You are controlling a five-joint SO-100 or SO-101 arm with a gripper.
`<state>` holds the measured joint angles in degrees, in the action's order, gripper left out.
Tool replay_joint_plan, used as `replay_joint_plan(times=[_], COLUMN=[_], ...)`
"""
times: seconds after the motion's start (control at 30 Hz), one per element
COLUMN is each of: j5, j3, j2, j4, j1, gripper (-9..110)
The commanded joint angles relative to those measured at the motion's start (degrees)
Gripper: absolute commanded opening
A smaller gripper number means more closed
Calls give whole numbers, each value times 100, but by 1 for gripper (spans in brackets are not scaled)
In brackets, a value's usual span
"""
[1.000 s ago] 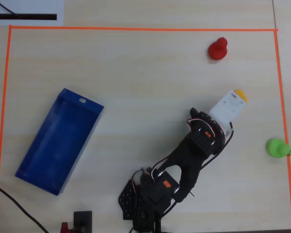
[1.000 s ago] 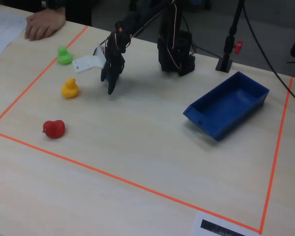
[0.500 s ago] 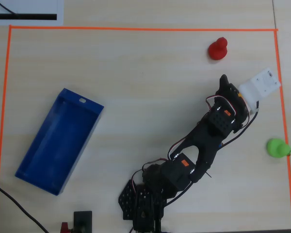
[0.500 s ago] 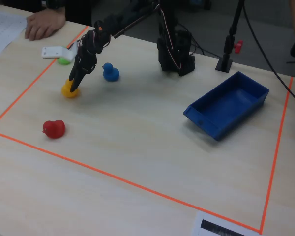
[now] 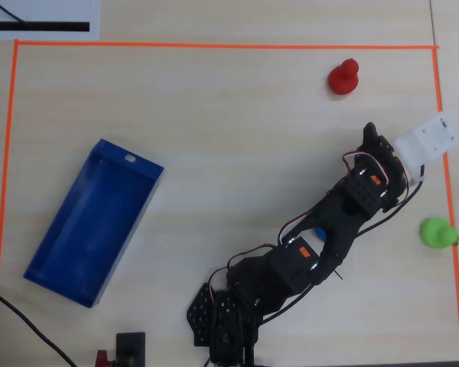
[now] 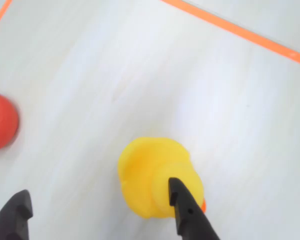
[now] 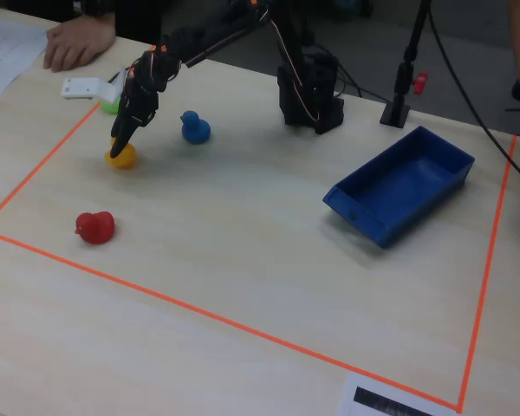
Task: Grasp yellow duck and put it into box.
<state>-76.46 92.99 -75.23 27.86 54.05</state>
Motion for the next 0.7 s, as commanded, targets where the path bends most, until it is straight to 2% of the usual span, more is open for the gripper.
replay_joint_plan(times=[0.0, 0.5, 0.67], j5=[-70, -114, -492], j3=[-158, 193, 976], j2=[0, -237, -185], j4=[132, 255, -756], j1=[62, 97, 229], gripper=[37, 36, 36])
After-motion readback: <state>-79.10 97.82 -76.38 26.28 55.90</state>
